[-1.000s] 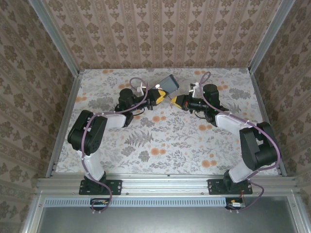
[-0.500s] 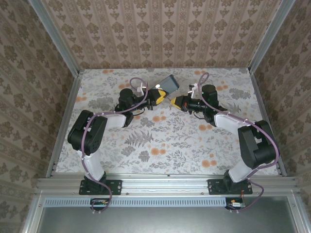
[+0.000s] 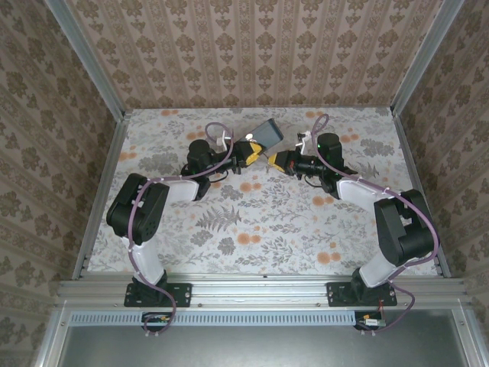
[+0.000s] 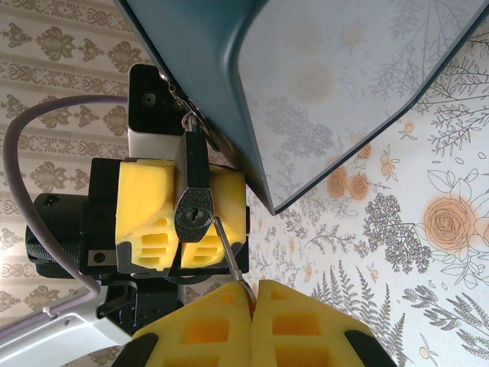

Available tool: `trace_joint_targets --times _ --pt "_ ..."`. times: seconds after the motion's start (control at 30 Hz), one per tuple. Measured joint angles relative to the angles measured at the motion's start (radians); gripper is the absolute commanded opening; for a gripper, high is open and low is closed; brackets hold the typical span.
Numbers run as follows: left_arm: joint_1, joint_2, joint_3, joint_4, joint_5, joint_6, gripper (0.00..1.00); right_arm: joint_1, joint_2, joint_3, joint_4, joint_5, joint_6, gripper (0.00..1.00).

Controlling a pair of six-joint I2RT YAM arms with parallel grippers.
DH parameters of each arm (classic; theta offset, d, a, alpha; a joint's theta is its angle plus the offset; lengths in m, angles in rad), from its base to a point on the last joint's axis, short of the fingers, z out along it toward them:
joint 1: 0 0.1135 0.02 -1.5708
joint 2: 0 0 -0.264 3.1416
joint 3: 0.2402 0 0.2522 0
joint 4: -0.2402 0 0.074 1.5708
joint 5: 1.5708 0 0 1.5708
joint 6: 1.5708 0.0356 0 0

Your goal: Unlock a padlock with a key

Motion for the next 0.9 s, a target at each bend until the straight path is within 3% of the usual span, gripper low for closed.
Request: trace_joint_targets --times 0.9 --pt "0.026 0.000 -0.002 -0.011 0.076 0.049 0.00 0.013 0.000 0.000 -0.001 -0.021 -0.003 0.00"
